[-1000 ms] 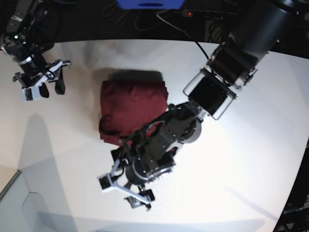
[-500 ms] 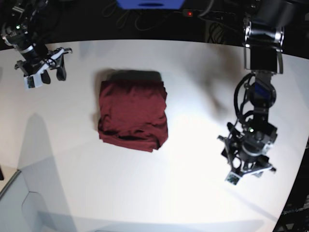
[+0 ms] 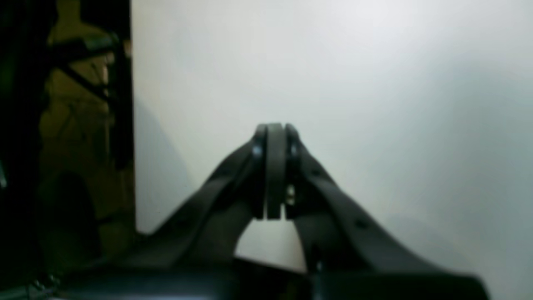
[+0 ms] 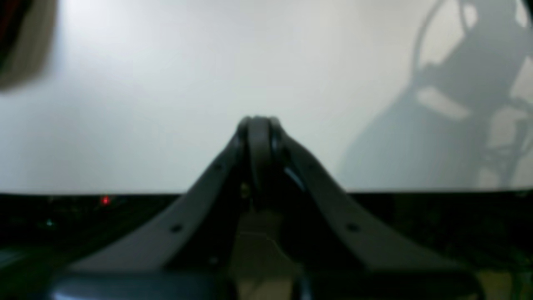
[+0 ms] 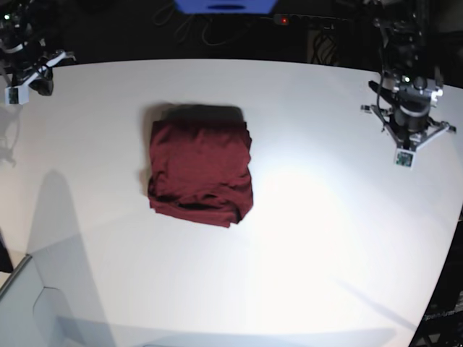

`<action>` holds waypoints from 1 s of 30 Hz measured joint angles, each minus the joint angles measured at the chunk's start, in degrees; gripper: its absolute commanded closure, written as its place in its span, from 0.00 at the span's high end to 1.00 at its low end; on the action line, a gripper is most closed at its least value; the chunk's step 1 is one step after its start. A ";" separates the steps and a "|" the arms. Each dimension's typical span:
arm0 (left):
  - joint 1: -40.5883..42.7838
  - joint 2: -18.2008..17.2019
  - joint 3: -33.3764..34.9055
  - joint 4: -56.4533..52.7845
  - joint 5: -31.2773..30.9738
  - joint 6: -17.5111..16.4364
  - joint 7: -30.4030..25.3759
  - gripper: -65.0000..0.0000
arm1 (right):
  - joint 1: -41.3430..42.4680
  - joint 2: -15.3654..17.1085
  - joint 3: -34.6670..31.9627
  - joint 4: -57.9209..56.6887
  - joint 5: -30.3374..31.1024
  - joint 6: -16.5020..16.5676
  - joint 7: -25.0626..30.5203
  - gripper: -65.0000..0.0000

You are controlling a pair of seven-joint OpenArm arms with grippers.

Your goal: Layout the t-shirt on the table in an organized manner, then fold the t-shirt properly

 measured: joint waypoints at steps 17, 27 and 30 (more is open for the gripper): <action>18.34 4.68 -0.35 0.48 -2.86 -10.27 -0.07 0.00 | -7.52 -7.37 -0.66 -3.10 -10.82 0.13 0.61 0.00; 20.15 4.79 -3.43 -10.14 -3.04 -15.08 -0.90 0.00 | -7.43 -6.45 -4.87 -21.77 -11.13 -0.02 11.63 0.00; 20.17 5.03 -4.72 -14.51 -3.13 -15.02 -7.58 0.00 | -7.26 -6.40 -5.07 -30.29 -11.39 -0.04 17.31 0.00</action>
